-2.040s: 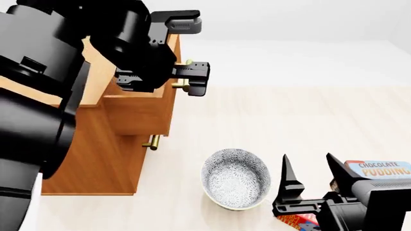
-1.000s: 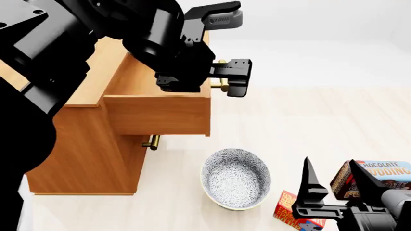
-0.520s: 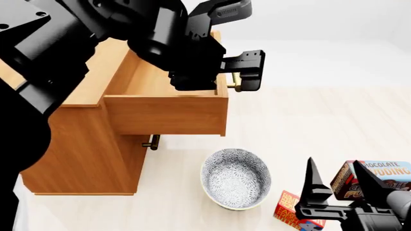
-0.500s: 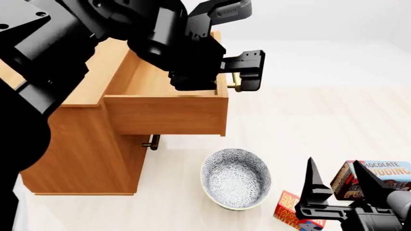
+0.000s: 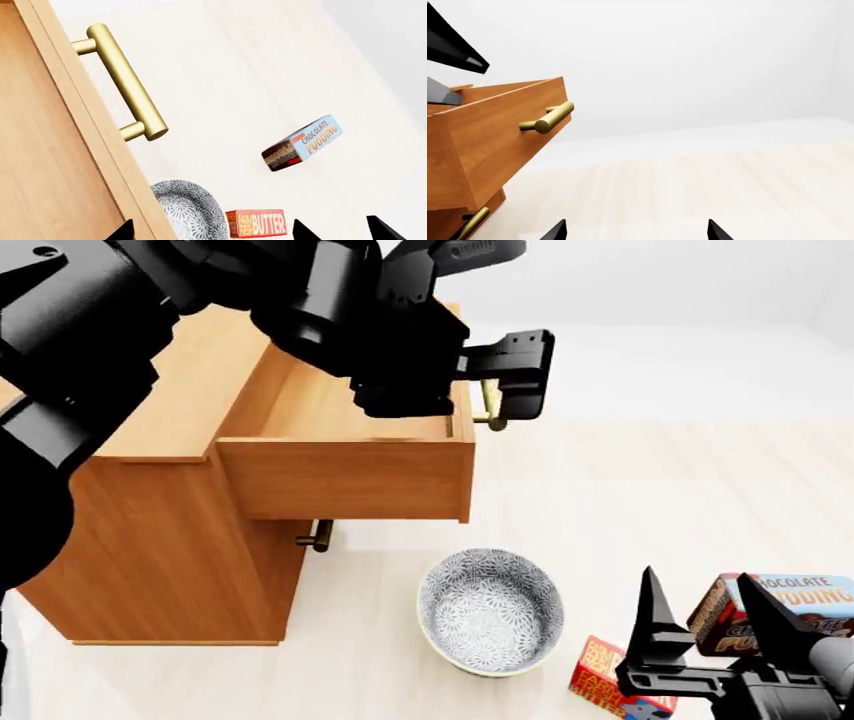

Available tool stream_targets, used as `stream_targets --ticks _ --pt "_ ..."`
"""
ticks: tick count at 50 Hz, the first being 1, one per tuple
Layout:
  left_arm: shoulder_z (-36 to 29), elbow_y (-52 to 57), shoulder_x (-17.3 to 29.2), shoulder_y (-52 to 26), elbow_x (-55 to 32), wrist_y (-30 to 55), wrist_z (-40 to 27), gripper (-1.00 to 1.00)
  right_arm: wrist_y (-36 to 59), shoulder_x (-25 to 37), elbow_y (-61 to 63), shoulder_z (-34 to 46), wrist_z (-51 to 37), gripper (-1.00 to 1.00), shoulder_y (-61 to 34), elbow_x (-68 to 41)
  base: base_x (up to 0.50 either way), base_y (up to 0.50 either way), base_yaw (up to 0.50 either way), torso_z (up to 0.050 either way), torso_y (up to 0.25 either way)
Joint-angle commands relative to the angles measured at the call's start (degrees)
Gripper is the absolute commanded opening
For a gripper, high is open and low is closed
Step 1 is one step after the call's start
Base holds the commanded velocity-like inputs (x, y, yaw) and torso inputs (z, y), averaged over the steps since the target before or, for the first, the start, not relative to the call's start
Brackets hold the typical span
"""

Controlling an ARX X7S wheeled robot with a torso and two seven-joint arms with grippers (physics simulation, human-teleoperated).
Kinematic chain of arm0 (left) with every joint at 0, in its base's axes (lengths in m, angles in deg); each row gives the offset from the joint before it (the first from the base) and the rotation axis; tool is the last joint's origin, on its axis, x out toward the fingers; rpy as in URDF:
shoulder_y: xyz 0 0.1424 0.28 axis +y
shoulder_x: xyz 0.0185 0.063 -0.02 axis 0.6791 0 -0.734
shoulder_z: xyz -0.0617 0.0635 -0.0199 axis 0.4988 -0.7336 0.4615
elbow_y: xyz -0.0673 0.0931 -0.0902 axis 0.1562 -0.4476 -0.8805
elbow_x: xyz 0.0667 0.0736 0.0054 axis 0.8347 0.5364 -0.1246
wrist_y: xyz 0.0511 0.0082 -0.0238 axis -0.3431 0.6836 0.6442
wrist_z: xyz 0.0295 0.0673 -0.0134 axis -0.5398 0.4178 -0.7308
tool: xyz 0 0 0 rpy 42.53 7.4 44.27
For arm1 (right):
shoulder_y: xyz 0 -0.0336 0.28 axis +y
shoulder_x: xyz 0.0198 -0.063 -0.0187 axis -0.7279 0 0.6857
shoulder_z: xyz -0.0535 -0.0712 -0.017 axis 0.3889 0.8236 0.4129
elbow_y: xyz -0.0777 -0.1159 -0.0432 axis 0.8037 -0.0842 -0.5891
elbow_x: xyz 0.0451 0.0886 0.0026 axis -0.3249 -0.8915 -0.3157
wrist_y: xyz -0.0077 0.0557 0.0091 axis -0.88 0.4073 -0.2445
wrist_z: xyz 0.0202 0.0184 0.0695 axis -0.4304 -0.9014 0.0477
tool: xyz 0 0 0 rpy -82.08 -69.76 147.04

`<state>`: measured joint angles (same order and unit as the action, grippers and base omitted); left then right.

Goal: Put the butter at the back in the top drawer of the cabinet and close it.

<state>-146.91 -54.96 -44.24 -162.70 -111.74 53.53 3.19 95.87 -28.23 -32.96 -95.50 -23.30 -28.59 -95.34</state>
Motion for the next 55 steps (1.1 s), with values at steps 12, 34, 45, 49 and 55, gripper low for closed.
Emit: stream_targets --ticks 12,34,45,49,55 --pt "9.85 23.84 14.43 -4.79 -7.7 -8.96 -12.14 1.0 0.67 0.74 -0.6 1.55 -0.22 1.0 -1.83 -0.55 0.0 0.0 0.0 0.0 0.0" --pt "19.47 64.1 37.15 -1.63 -4.07 -28.05 -24.99 1.0 1.82 1.51 1.57 2.85 -1.73 1.0 -1.52 -0.61 0.0 0.0 0.0 0.0 0.0" --pt "24.19 84.86 49.47 2.41 1.67 -37.4 -29.91 1.0 2.45 1.75 1.68 4.19 -2.15 1.0 -2.13 -0.44 0.0 0.0 0.0 0.0 0.0" --pt "25.32 90.07 53.47 4.59 4.11 -40.21 -30.1 1.0 2.86 2.29 2.09 4.4 -1.83 1.0 -2.43 -1.47 0.0 0.0 0.0 0.0 0.0" --pt "26.69 96.23 59.34 7.68 5.9 -43.22 -28.16 1.0 5.54 5.11 2.78 3.34 -2.68 1.0 -3.5 -3.71 0.0 0.0 0.0 0.0 0.0"
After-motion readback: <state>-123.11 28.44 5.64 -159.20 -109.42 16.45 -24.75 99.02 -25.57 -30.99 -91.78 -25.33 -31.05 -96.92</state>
